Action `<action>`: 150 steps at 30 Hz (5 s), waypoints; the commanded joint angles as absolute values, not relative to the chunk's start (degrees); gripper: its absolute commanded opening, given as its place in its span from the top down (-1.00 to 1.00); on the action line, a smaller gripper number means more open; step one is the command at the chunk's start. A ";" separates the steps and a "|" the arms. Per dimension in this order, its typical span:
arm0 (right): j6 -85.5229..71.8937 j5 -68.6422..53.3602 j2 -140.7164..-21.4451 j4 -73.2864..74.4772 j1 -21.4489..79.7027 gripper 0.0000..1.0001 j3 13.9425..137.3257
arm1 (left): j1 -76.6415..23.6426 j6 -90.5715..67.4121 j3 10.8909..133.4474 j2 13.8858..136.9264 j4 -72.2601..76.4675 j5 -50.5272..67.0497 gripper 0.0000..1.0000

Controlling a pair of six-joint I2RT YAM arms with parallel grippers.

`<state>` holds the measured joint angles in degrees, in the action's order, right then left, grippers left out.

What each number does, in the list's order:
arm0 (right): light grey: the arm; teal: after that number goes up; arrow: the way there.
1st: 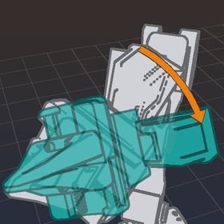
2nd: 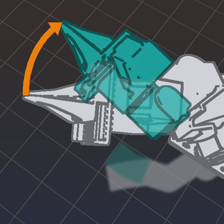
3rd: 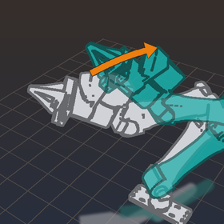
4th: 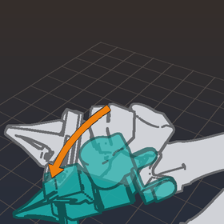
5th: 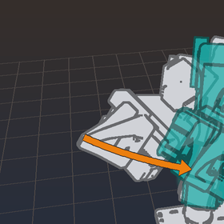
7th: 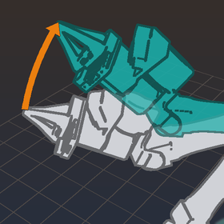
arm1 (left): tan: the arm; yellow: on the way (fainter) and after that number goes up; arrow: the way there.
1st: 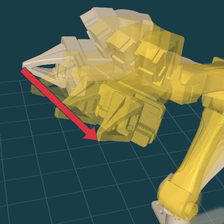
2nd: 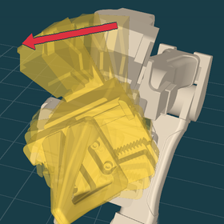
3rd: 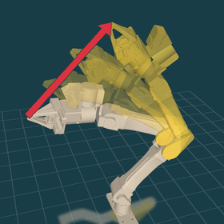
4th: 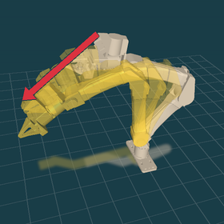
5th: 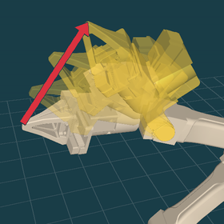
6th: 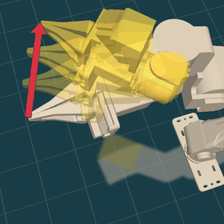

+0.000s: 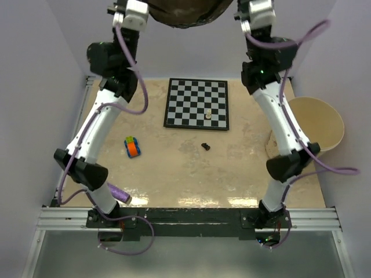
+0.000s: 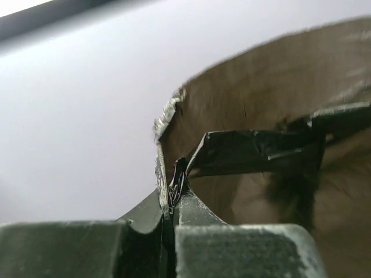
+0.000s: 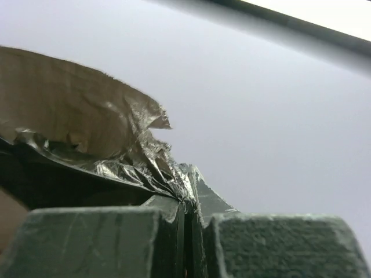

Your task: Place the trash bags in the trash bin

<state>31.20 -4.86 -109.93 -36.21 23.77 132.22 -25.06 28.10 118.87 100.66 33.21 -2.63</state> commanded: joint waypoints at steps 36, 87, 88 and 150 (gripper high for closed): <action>26.20 -14.34 -81.34 4.31 20.13 1.00 78.78 | -27.97 22.07 68.51 71.95 -1.67 -2.89 1.00; 14.25 -1.51 -54.04 37.61 24.64 -0.70 81.99 | -31.30 28.05 61.24 58.44 8.88 -4.75 1.00; 12.50 -0.19 -55.79 41.36 22.52 -0.68 83.66 | -30.25 26.30 62.83 59.06 7.57 -4.75 1.00; 32.44 -37.79 -72.68 58.80 32.42 1.00 86.47 | -27.60 31.02 93.95 69.87 15.29 -5.71 1.00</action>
